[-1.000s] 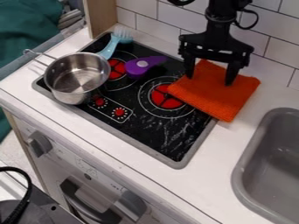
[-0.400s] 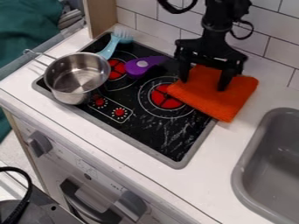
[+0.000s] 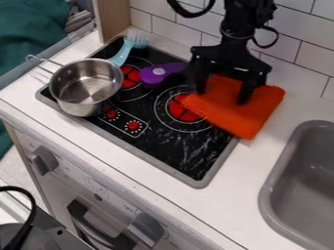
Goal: Moved the orange cloth from the top right corner of the stove to the bottom right corner of the stove
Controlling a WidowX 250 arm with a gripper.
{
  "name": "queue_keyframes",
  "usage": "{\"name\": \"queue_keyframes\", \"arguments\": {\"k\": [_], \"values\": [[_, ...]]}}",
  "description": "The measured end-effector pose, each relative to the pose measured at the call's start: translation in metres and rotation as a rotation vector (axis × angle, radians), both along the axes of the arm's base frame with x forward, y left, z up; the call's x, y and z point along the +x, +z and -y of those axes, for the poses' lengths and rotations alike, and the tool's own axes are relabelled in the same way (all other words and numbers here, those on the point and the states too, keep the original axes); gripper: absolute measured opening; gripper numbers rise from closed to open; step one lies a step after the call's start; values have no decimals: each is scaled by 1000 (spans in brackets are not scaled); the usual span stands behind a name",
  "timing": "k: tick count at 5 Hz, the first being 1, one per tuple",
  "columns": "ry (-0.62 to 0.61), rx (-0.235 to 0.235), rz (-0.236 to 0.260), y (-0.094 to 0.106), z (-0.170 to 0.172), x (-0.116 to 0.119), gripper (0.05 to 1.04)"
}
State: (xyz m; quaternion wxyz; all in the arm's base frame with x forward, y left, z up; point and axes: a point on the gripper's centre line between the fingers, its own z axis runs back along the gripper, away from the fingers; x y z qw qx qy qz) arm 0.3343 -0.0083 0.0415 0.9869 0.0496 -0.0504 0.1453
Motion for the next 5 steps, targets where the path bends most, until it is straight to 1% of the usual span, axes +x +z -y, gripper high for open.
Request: {"name": "queue_keyframes", "arguments": {"k": [1,2,3,4,5], "values": [[11,2,-23,4,-16,-27,1005],[24,-10,-31,7,-30,-51,1005],[1,-9,-30,12,-32,-69,1005],[-14,-13,-34,15,-30,-78,1005],[-31,-35,-32,16,-26,-78,1005]]}}
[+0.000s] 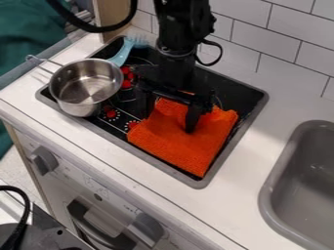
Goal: Moved the orange cloth from the top right corner of the stove to the bottom right corner of the stove
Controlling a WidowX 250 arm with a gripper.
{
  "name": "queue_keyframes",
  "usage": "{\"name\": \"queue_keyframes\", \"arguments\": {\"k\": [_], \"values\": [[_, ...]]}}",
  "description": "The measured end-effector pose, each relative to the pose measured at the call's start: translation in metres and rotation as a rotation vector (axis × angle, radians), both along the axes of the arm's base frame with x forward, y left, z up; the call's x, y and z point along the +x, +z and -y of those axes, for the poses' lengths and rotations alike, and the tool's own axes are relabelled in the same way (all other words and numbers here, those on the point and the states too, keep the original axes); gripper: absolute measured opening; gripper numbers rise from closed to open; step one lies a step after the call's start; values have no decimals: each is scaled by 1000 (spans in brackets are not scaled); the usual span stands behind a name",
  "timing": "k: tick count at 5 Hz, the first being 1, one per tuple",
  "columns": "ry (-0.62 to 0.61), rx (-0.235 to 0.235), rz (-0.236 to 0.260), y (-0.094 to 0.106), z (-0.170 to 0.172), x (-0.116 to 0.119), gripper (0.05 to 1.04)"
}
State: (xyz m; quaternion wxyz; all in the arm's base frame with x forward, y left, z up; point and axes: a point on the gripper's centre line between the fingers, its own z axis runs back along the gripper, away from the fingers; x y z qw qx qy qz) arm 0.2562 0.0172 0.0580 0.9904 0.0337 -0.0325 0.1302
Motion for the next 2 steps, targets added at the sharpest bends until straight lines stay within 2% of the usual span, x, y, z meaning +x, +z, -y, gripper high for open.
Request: {"name": "queue_keyframes", "arguments": {"k": [2], "values": [[-54,-22,137,44,17,21,1005]]}}
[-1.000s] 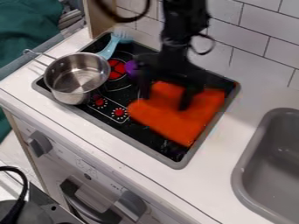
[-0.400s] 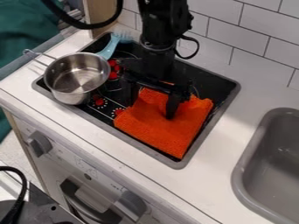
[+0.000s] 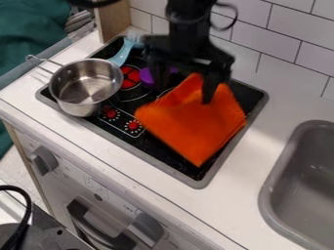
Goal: Moved the orange cloth from the top right corner of the stove to the bottom right corner of the stove
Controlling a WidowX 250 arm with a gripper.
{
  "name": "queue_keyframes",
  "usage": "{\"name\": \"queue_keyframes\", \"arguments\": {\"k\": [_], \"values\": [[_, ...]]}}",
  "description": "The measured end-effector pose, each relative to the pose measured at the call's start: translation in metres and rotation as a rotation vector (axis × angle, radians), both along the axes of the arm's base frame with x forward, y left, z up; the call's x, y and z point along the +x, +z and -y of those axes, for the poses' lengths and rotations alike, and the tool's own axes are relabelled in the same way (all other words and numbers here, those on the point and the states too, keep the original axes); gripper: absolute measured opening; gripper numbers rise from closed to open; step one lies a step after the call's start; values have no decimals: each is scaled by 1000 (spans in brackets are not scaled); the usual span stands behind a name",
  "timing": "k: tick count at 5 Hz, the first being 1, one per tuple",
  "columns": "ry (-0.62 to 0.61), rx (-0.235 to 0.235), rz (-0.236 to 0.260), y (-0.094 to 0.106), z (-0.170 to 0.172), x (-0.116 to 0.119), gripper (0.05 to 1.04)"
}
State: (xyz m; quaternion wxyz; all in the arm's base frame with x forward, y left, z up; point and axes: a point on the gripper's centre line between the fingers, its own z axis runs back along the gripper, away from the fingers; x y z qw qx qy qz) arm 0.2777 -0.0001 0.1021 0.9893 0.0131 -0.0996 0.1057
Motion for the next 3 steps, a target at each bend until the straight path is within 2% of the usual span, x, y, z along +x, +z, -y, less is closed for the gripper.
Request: {"name": "queue_keyframes", "arguments": {"k": [1,3], "values": [[13,-13,22,15,2,-2,1005],[30,-4,-8,24,0,-5,1005]]}}
